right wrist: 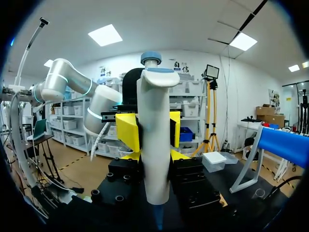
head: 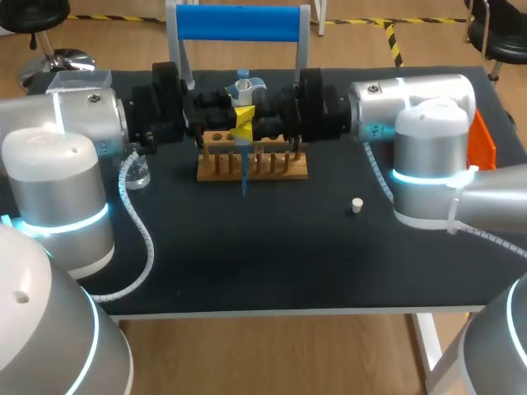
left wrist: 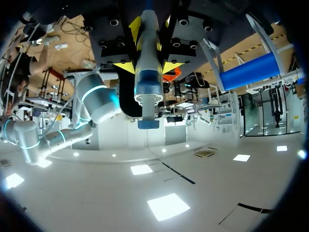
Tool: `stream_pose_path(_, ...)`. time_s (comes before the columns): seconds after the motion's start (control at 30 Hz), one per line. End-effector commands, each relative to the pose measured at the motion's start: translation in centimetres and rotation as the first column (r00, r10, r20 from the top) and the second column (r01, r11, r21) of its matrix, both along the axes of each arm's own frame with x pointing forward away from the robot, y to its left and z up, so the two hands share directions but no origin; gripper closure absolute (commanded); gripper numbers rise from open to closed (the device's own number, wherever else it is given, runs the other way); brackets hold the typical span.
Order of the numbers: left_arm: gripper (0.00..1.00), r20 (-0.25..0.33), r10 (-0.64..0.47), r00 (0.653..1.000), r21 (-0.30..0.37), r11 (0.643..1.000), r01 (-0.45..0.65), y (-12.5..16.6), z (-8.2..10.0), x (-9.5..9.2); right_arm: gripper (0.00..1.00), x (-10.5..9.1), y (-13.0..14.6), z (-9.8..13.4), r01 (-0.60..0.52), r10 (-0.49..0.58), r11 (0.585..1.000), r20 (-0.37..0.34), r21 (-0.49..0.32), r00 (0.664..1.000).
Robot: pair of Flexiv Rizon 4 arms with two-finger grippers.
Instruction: Invert the test tube, pick up the pipette, mount the tip to pipette, aspirate from beaker and dispense into the tube, eject the tip, return the pipette, and cap with the stopper.
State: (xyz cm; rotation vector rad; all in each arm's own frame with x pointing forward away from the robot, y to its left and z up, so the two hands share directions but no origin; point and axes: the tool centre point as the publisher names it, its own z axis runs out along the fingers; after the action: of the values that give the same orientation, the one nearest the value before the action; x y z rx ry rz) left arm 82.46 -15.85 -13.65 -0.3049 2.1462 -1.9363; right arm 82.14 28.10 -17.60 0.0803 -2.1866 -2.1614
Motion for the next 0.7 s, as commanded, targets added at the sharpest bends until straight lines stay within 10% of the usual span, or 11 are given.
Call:
stream_pose_path(0.03, 1.00, 0.001, 0.001, 1.000, -0.002, 1.000, -0.001, -0.2, 0.0, -0.3, 1.00, 0.2, 0.0, -0.1, 0.001, -0.001, 1.000, 0.001, 0.004, 1.000)
stream_pose_path(0.2, 0.98, 0.001, 0.001, 1.000, -0.002, 1.000, -0.001, -0.2, 0.0, -0.3, 1.00, 0.1, -0.1, -0.1, -0.007, 0.007, 1.000, -0.001, 0.007, 1.000)
stream_pose_path(0.23, 0.75, 0.001, 0.001, 1.000, -0.002, 1.000, -0.001, -0.2, 0.0, -0.3, 1.00, 0.1, -0.1, -0.1, -0.008, 0.008, 1.000, -0.002, 0.008, 1.000)
stream_pose_path(0.27, 0.22, 0.001, 0.001, 1.000, -0.002, 1.000, -0.001, -0.2, 0.0, -0.3, 1.00, 0.1, -0.2, -0.1, -0.008, 0.008, 1.000, -0.002, 0.008, 1.000)
stream_pose_path(0.3, 0.00, 0.001, 0.001, 1.000, -0.002, 1.000, -0.001, -0.2, 0.0, -0.3, 1.00, 0.1, -0.3, -0.1, -0.008, 0.008, 1.000, -0.004, 0.008, 1.000)
stream_pose_path(0.7, 0.00, 0.001, 0.001, 1.000, -0.002, 1.000, -0.001, -0.2, 0.0, -0.3, 1.00, 0.6, -3.4, -0.5, -0.005, 0.005, 1.000, -0.002, -0.010, 1.000)
